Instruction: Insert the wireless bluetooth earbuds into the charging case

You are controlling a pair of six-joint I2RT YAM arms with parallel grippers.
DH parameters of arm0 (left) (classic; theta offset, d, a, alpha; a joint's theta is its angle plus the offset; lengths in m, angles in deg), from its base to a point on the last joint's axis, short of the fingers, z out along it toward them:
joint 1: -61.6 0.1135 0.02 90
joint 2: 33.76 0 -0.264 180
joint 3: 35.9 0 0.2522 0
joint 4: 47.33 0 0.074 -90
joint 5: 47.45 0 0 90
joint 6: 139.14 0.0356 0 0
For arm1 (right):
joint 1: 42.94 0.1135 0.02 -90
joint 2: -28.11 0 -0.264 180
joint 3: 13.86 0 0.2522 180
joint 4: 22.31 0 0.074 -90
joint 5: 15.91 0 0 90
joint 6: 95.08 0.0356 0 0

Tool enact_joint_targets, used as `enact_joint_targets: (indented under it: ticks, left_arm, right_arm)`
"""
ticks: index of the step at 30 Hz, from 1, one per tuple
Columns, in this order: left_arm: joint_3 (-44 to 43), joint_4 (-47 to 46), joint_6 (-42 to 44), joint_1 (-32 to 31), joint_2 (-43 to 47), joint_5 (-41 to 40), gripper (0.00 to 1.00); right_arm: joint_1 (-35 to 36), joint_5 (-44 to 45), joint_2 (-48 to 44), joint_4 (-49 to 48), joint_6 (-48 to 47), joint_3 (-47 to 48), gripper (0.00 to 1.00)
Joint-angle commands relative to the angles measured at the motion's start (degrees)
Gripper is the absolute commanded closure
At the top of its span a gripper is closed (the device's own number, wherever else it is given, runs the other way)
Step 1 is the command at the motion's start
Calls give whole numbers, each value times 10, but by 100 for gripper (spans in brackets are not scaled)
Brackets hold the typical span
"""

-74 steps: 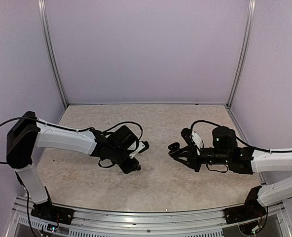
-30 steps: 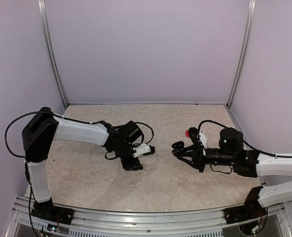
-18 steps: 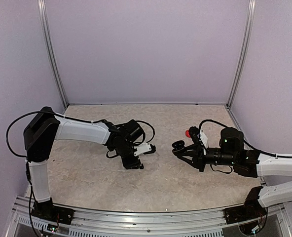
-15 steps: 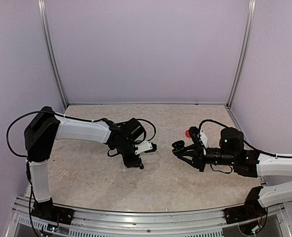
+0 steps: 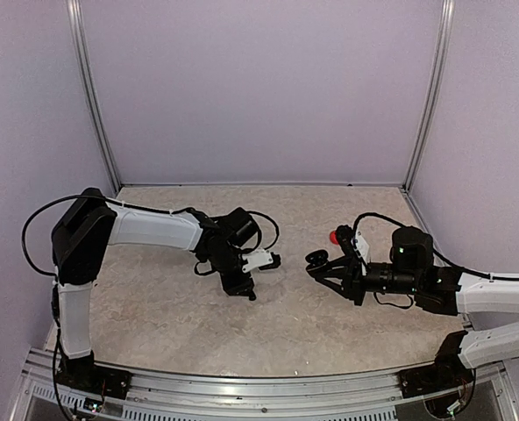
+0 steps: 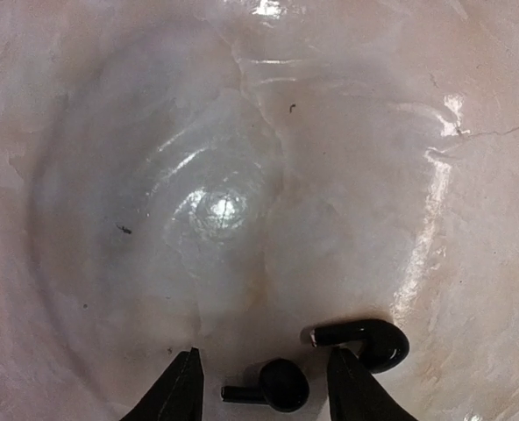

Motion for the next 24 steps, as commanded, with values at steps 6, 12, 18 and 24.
enact_joint_targets:
  ticks: [6, 12, 18, 24]
  left_arm:
    - [-5, 37, -68, 40, -21, 51, 62]
    - [37, 46, -116, 41, -8, 78, 64]
    - [94, 40, -211, 31, 51, 131, 56]
    - [92, 50, -291, -1, 62, 120, 43]
  right_arm:
    - [-6, -6, -13, -15, 1, -7, 100]
    - [-6, -4, -17, -10, -1, -7, 100]
    - [-7, -8, -14, -12, 1, -6, 100]
    - [-7, -9, -12, -11, 1, -4, 100]
